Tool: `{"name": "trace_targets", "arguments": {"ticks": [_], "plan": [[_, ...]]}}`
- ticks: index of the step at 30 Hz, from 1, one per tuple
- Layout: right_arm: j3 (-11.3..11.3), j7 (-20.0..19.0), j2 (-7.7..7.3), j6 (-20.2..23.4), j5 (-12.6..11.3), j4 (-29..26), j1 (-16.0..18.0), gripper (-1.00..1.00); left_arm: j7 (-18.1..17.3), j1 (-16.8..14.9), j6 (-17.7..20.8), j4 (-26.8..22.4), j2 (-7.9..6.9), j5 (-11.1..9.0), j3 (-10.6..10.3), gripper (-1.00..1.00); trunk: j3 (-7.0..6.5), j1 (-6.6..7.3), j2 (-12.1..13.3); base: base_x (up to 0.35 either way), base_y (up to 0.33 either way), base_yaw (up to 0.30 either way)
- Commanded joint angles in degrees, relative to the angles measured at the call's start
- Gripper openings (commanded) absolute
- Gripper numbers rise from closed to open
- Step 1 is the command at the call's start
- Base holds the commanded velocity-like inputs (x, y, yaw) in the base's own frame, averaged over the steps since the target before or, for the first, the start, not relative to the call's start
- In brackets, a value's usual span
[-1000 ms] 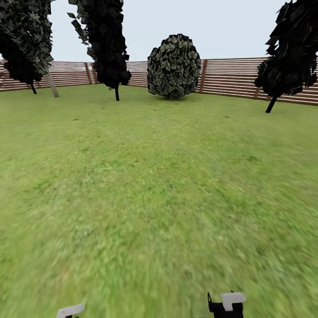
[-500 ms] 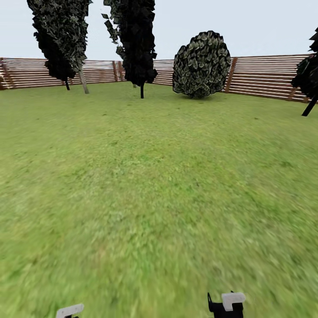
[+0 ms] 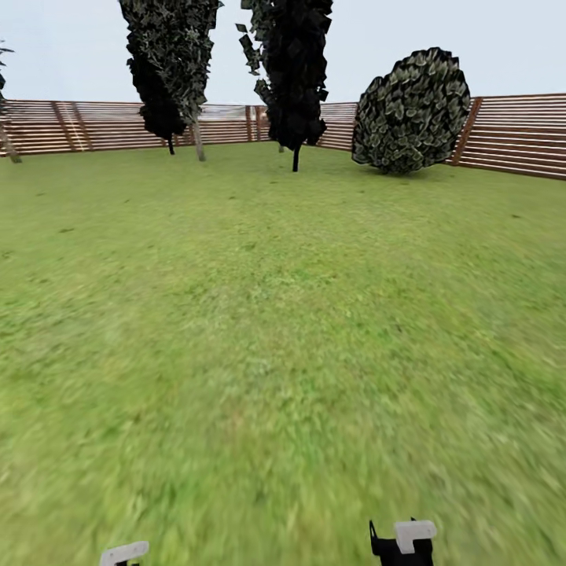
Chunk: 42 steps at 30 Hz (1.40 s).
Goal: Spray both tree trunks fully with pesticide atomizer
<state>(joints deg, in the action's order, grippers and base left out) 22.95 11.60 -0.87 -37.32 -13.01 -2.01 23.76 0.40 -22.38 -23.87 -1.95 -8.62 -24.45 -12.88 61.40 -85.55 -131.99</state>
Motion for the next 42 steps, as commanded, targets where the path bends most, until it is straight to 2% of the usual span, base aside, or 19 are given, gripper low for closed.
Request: {"name": "trace_targets", "arguments": {"ticks": [1, 42], "plan": [[0.51, 0.27, -0.01, -0.12, -0.35, -0.01, 0.00, 1.00, 0.04, -0.03, -0.12, 0.02, 0.00, -0.42, -0.48, -1.00, 0.08, 0.03, -0.02, -0.193, 0.253, 0.282], [0.51, 0.27, -0.02, -0.12, -0.35, -0.01, -0.03, 1.00, 0.05, -0.03, -0.12, 0.02, 0.00, -0.42, -0.48, -1.00, 1.49, 0.03, -0.02, -0.204, 0.244, 0.282]]}}
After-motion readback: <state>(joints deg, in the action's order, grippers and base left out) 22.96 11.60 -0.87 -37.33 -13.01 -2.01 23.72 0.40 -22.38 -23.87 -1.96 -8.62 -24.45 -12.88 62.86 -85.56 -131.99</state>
